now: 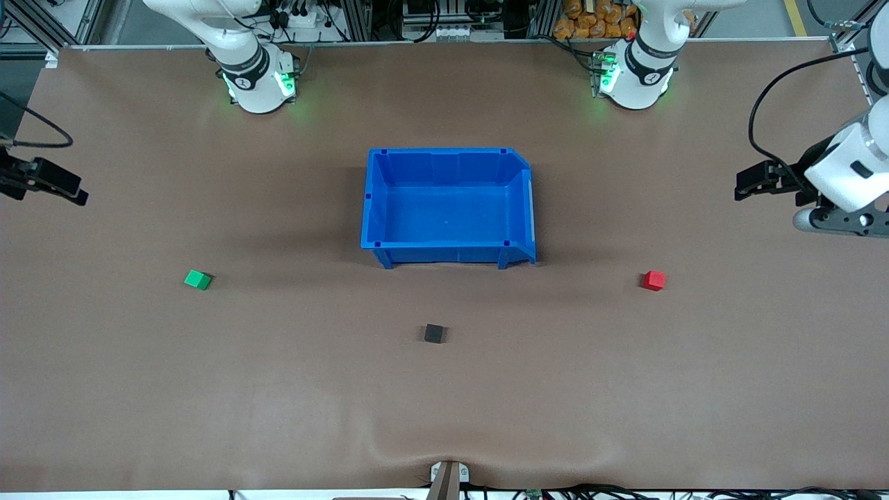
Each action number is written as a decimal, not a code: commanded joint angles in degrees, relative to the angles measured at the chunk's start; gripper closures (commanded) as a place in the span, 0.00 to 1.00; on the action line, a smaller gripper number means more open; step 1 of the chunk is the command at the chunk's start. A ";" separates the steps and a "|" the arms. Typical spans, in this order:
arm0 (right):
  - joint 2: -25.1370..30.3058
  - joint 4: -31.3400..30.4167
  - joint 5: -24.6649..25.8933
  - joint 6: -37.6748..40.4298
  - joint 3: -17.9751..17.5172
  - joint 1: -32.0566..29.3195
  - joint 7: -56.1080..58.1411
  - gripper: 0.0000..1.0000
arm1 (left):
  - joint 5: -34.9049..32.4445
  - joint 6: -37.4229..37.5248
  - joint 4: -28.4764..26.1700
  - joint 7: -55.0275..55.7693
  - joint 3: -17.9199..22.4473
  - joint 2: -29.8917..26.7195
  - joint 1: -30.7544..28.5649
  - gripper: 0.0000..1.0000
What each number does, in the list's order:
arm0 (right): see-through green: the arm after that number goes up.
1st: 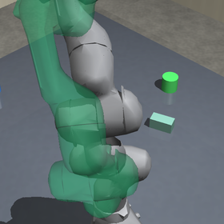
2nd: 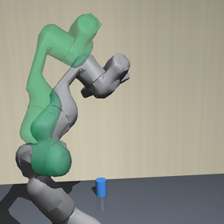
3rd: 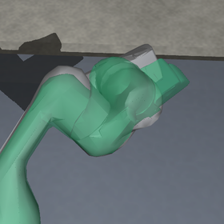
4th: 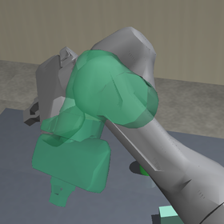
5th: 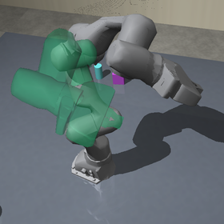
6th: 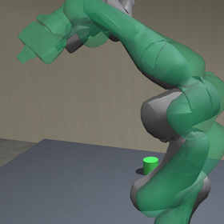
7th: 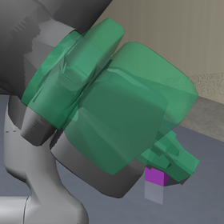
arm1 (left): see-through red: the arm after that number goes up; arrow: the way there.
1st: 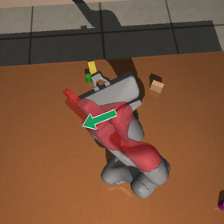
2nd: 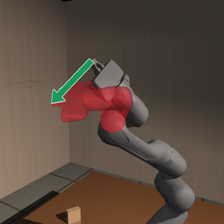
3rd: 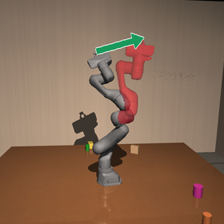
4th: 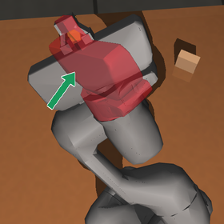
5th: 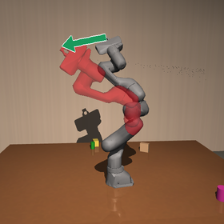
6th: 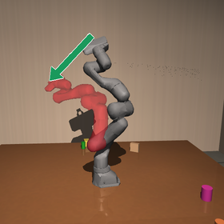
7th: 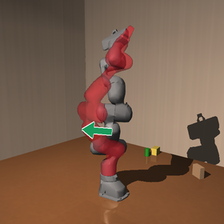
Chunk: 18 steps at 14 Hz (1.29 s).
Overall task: Attach green and red cubes to black cube
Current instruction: 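Reach the left gripper to the red cube while the right gripper reaches the green cube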
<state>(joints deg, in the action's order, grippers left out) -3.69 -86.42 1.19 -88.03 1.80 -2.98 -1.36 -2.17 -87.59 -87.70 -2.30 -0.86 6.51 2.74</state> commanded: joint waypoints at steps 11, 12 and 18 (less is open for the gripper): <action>-7.72 0.64 -0.57 -1.70 -0.49 -2.73 -0.31 0.00 | -0.38 -23.84 -13.90 8.61 -1.07 8.07 1.48 0.00; -8.26 0.64 -0.57 -1.79 -0.49 -2.91 -0.31 0.00 | -0.38 -25.77 -13.81 9.94 -0.98 9.65 1.66 0.00; -12.92 0.64 -0.66 -3.11 -0.49 -4.58 -0.40 0.00 | -0.47 -37.72 -13.99 15.91 -1.07 19.66 2.01 0.00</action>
<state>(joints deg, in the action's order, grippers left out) -15.47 -86.52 1.10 -91.29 1.88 -6.64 -1.42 -2.14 -122.36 -102.16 10.56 -1.93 23.61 4.46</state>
